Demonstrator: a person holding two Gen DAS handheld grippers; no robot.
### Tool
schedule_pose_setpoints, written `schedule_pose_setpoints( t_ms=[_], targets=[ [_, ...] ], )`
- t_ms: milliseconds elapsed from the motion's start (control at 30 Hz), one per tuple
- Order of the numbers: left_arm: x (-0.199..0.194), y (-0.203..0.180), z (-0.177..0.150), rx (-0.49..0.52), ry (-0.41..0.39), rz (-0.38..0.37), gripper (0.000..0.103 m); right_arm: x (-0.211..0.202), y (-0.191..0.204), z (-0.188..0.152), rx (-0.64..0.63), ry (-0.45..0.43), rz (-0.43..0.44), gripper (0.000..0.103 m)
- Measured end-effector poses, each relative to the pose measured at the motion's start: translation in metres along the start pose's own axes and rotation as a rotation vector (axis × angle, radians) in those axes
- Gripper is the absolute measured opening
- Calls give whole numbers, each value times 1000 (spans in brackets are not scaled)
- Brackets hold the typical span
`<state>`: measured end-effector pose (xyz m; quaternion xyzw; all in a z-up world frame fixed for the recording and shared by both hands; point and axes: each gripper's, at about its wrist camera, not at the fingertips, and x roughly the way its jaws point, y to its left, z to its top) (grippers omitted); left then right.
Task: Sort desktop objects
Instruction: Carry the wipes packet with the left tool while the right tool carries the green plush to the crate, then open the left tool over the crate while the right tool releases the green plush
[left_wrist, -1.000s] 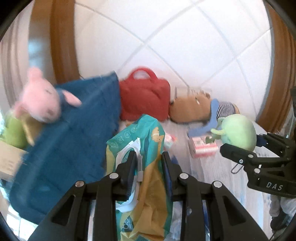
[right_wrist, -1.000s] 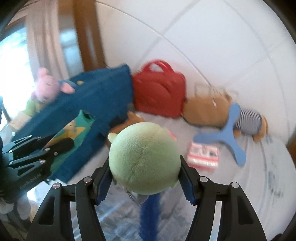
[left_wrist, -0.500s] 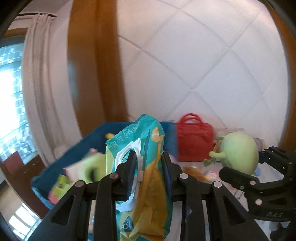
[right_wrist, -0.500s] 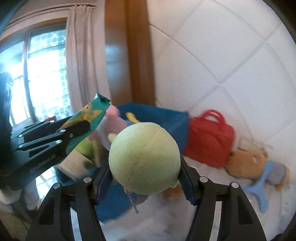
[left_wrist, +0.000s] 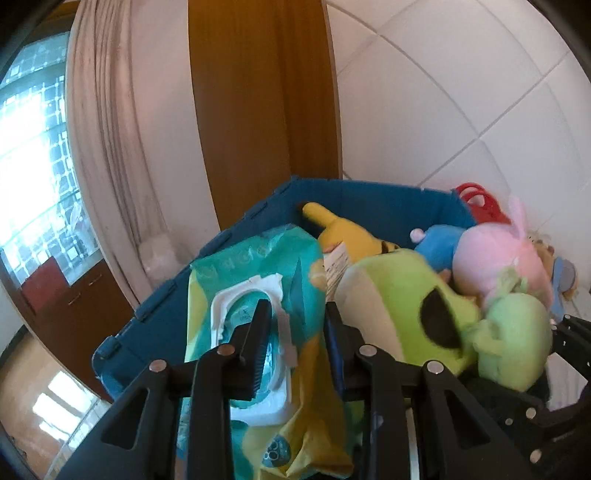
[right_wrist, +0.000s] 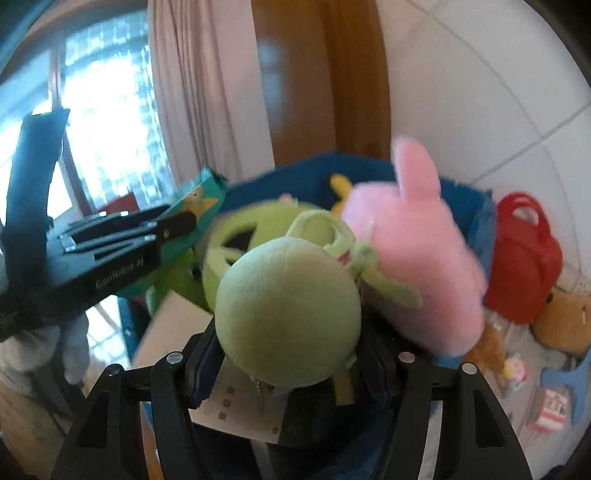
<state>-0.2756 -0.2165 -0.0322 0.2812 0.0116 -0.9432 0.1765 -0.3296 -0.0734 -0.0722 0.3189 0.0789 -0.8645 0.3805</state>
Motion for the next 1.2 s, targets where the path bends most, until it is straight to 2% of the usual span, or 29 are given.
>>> schedule_pose_setpoints(
  t_ms=[33, 100, 167, 267, 433, 600, 700, 867, 1033, 1200],
  targets=[
    [2, 1, -2, -6, 1, -7, 58, 3, 0, -2, 0, 7, -11, 65],
    [4, 3, -5, -14, 0, -17, 75, 4, -2, -4, 10, 14, -26, 67],
    [4, 0, -10, -16, -4, -19, 75, 1, -2, -7, 14, 14, -41, 73],
    [0, -1, -16, -23, -5, -25, 76, -5, -1, -10, 14, 6, -62, 75],
    [-4, 1, -21, -28, -6, -29, 77, -15, 0, -16, 14, -7, -97, 103],
    [-23, -2, -23, -27, -43, -31, 77, -29, 2, -23, 14, -34, -127, 103],
    [-39, -5, -21, -30, -81, -43, 103, -42, 4, -25, 19, -57, -138, 103],
    [-66, -21, -17, -12, -137, -74, 103, -64, 0, -32, 41, -90, -167, 103],
    [-80, -43, -15, 10, -157, -117, 103, -87, -12, -33, 64, -124, -197, 103],
    [-90, -86, -16, 39, -163, -155, 103, -111, -31, -44, 101, -137, -241, 103]
  ],
)
